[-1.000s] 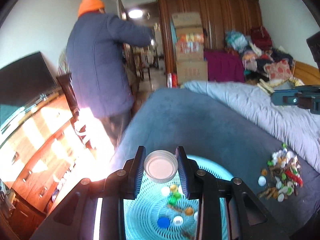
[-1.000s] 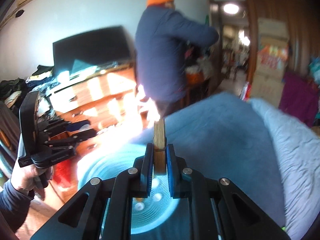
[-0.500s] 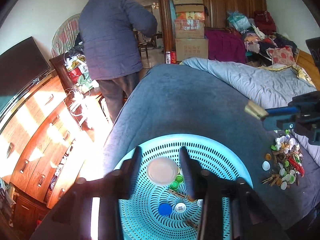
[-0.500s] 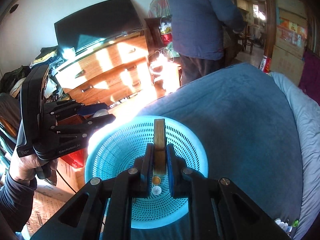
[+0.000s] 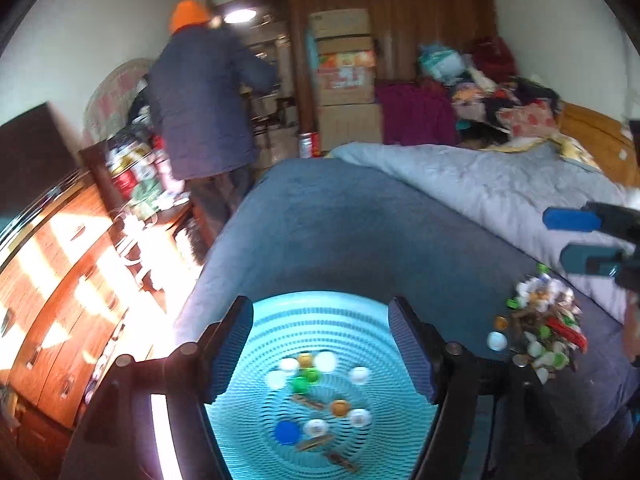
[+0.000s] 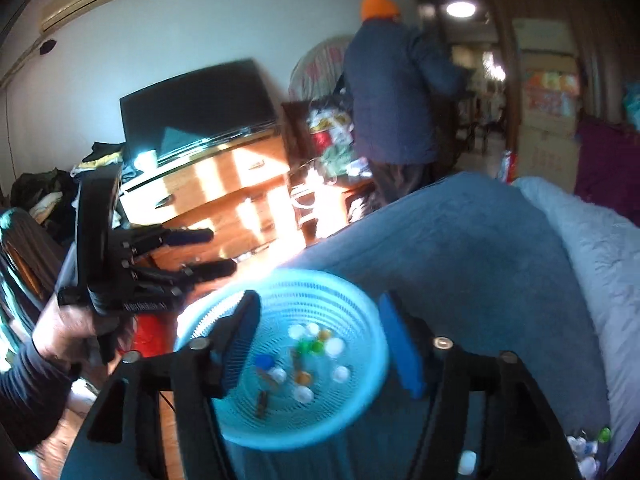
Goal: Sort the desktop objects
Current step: 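Move both grippers back toward the pile of caps and clothespins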
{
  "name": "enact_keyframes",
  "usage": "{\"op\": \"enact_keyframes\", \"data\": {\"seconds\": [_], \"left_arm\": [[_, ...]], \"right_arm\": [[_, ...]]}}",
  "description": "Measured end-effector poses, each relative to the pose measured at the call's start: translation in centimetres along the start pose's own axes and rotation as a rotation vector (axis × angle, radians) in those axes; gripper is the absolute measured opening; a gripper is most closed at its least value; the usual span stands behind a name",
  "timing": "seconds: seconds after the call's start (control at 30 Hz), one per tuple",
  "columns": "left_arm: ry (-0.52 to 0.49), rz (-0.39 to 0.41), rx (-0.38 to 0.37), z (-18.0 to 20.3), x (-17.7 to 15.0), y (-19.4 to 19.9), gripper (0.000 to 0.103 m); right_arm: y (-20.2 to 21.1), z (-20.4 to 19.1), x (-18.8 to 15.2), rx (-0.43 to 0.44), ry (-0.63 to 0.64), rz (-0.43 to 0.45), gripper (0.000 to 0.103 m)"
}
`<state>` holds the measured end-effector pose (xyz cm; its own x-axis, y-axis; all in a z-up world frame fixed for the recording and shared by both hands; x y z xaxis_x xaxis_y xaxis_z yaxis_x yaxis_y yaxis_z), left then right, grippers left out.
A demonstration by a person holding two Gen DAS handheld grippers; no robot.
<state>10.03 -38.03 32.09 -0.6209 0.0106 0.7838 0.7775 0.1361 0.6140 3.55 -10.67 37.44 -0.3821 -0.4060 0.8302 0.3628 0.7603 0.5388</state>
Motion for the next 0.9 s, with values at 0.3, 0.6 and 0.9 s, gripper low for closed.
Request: {"op": "enact_keyframes", "data": {"seconds": [0.3,0.6,0.9], "left_arm": [[-0.232,-0.027,-0.412,23.6,-8.0,-3.4,0.077],[-0.281,-0.199,-0.426,28.6,-15.0,-17.0,0.077],[-0.135,-0.345,-0.369,29.2,-15.4,-24.8,0.077]], "right_arm": [[10.4,13.9,-27.6,-0.348,-0.388,-0.143,0.066],[15.1,15.4,-41.1,-0.385,-0.59,-0.201,0.064],[14.2,17.4,-43.9,-0.355,-0.639,-0.213,0.064]]}}
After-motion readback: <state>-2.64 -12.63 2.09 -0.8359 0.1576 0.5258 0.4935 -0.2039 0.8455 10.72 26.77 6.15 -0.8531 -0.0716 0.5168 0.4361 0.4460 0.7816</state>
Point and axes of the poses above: each gripper's, at about its wrist camera, not at the fingertips, and y roughly against the way its jaws point, z to its right, x to its top, the point moved 5 cm from there along -y, roughly the way its jaws point, and after that the axes turned 3 degrees about -z, right-handed, at the moved point
